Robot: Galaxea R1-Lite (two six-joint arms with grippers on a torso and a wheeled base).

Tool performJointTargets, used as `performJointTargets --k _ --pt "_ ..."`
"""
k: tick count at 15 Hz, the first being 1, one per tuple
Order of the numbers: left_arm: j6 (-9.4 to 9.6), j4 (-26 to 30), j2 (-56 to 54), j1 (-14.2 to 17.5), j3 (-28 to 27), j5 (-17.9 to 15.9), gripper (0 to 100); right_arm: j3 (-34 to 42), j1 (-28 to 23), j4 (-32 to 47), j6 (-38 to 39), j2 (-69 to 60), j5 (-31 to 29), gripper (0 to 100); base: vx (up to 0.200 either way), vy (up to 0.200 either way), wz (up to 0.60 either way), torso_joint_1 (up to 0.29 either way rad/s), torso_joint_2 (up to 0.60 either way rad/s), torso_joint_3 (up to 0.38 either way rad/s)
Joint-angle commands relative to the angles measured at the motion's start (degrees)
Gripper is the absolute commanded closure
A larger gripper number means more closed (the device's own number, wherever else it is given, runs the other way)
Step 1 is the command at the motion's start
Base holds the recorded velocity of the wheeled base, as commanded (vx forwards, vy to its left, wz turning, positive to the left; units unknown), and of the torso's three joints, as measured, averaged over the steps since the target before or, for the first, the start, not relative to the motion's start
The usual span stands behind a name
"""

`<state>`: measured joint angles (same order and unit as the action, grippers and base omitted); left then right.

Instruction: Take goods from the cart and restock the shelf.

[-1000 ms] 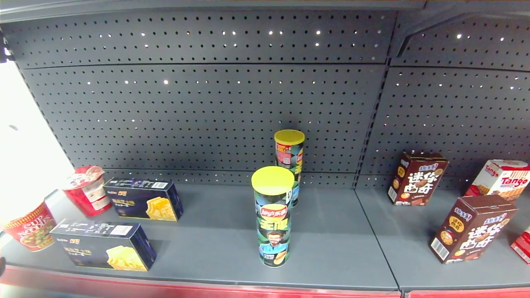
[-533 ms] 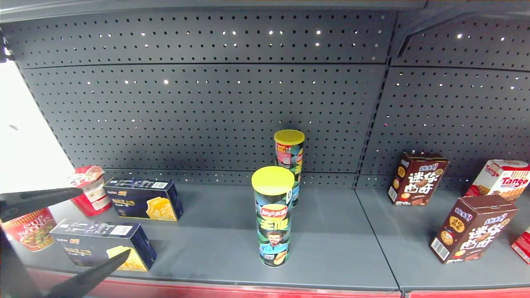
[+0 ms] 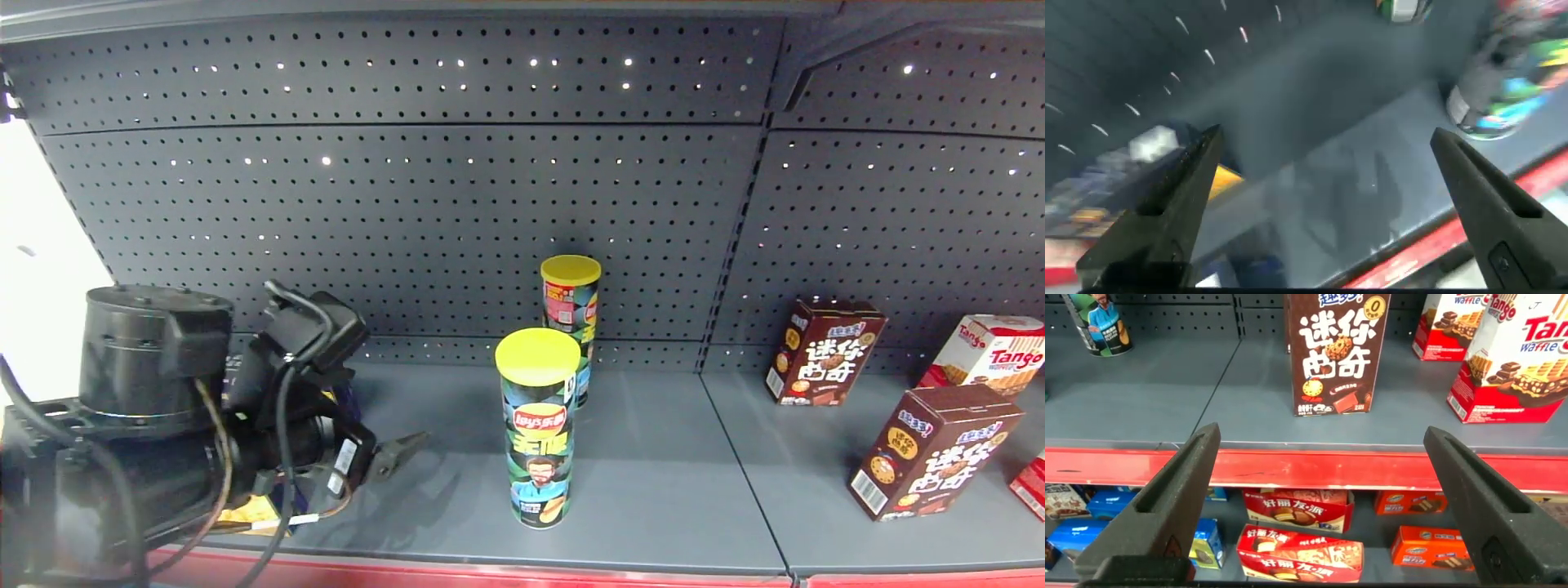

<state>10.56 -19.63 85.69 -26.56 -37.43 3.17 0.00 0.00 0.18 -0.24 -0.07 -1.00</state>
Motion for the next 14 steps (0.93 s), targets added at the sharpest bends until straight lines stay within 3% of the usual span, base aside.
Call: performJointTargets --k 1,5,9,14 --pt "-1.42 -4.81 9.59 -1.83 -0.46 0.61 0 0.00 0.00 -0.01 -0.02 0.07 0.03 0 0.000 0.000 0.00 0.000 0.00 0.000" --pt "-1.77 -7.88 14.07 -2.09 -1.77 2.89 0 0.00 0.00 -0.01 -0.11 0.07 -0.06 0 0.000 0.000 0.00 0.000 0.00 0.000" --pt "-8.71 -7.36 15.56 -4.29 -4.24 5.53 0 0.00 0.00 -0.01 -0.02 0.07 0.03 0 0.000 0.000 0.00 0.000 0.00 0.000" --pt "-8.36 -6.39 15.03 -6.48 -2.65 5.53 0 0.00 0.00 -0.01 -0.02 0.07 0.03 0 0.000 0.000 0.00 0.000 0.00 0.000"
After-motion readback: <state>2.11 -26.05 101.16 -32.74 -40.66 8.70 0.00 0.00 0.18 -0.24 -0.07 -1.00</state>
